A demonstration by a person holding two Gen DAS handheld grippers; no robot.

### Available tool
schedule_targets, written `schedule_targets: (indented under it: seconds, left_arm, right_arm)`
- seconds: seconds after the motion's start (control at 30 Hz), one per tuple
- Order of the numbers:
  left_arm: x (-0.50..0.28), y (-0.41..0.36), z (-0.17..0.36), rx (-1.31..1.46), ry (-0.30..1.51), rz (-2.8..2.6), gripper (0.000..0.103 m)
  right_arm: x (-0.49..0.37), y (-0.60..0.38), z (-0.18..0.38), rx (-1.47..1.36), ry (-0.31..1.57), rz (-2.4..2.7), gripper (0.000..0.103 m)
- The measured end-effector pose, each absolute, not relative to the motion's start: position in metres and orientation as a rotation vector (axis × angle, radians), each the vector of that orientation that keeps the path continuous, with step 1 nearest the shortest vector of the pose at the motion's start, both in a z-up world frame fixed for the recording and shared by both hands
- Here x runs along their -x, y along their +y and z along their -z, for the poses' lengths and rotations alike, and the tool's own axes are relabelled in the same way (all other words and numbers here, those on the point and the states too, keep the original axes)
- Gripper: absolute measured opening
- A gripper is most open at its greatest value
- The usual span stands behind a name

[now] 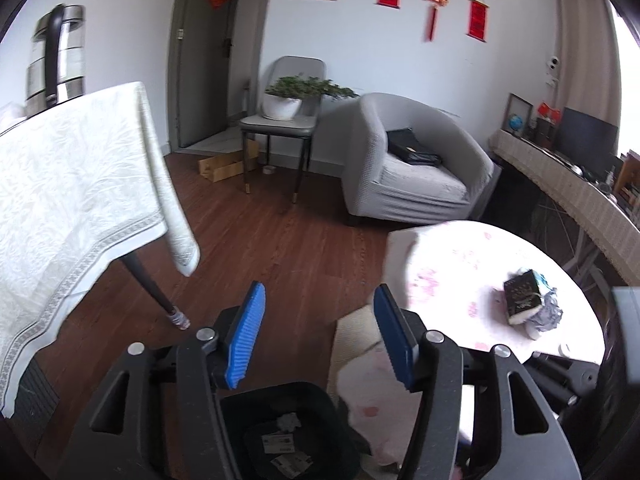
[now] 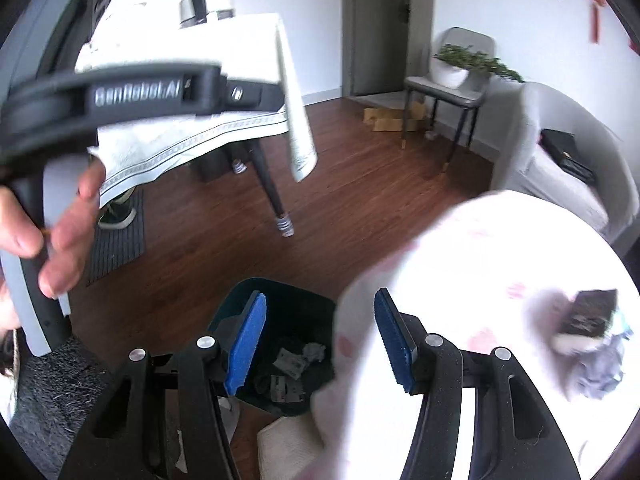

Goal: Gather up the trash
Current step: 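Move both tools back over the table, then grasp the black snack bag with the left gripper while the right gripper grasps the white lid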

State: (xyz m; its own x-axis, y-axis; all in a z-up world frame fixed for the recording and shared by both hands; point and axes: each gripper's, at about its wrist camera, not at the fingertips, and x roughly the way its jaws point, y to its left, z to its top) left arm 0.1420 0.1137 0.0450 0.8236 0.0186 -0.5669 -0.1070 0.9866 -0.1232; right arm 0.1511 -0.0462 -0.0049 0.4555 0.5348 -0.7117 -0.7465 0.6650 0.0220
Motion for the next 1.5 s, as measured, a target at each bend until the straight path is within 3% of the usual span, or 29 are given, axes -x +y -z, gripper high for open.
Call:
schedule_targets:
  seconds: [0.4,0.9,1.5]
  left_arm:
    - [-0.169,0.027,-0.027,0.029,0.640,0.089,0.071]
    - [-0.192,-0.062,-0.001,-0.093,0.667,0.230,0.071]
    - [-0.220,-0.128,0.031,-0.229,0.718,0.280,0.066]
  right_arm:
    - [-0.164,-0.137,-0.003,0.239,0.739,-0.634,0.057]
    - [-0.174,-0.257,-0.008,0.072,0.746,-0.463,0.068]
    - [-0.174,-0.307,-0.003,-0.004,0.769,-0.413,0.069]
